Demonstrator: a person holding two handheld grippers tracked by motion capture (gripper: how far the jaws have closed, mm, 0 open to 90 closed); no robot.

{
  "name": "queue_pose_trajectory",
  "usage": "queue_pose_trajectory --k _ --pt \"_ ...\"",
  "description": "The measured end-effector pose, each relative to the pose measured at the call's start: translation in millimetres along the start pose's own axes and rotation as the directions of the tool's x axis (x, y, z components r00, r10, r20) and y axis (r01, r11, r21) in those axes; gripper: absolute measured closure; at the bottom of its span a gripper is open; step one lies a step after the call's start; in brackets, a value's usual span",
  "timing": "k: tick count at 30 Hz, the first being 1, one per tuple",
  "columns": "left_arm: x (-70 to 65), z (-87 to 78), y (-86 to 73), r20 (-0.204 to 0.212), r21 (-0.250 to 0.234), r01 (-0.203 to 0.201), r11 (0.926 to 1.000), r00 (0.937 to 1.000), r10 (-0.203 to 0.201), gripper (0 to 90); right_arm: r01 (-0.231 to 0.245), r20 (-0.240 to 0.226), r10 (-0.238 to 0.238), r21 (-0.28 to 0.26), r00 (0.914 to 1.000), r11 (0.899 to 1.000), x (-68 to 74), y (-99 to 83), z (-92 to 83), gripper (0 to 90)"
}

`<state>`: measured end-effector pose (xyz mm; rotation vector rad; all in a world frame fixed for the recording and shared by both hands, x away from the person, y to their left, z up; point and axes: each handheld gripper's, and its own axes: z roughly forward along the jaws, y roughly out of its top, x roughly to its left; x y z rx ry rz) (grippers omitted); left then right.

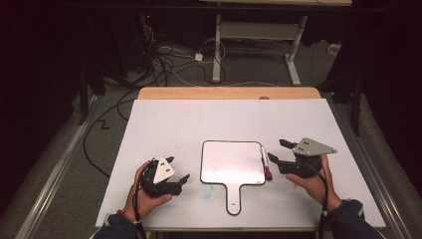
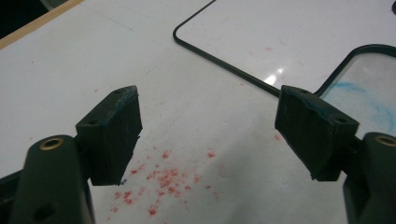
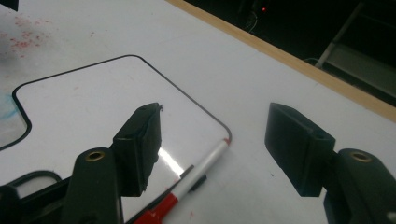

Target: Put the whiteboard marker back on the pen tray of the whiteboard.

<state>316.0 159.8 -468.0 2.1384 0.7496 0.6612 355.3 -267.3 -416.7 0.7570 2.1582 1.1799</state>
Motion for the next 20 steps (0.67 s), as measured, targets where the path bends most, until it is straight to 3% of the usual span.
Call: queue_pose_trajectory --k 3,9,11,14,20 --pt "-1.0 0.6 -0.9 -0.014 0.009 -0.017 0.9998 0.9998 0.017 21.2 0.016 0.007 -0.016 -0.031 0.9999 0.999 0.4 -6.4 -17.0 33.8" --pt "-2.6 1.1 -2.8 -0.022 0.012 -0.006 0.9999 0.9997 0.007 21.1 0.02 0.048 -0.018 -0.052 0.9987 0.998 -1.5 -28.6 -41.8 30.4" --pt "-2.7 1.0 -3.3 -0.026 0.009 0.003 1.0 0.9997 -0.003 20.8 0.004 0.052 -0.001 -0.051 0.9986 0.999 -1.9 -39.9 -45.4 29.3" --pt "-2.6 1.5 -3.0 -0.032 0.007 0.01 0.9999 0.9994 -0.01 20.6 0.014 0.064 -0.013 -0.017 0.9979 1.0 -0.8 -51.0 -46.6 27.8" --pt "-3.2 7.8 -1.6 -0.042 0.035 -0.013 0.9993 0.999 0.015 19.9 0.009 0.066 -0.007 -0.022 0.9978 1.0 -1.2 -53.4 -49.3 26.8"
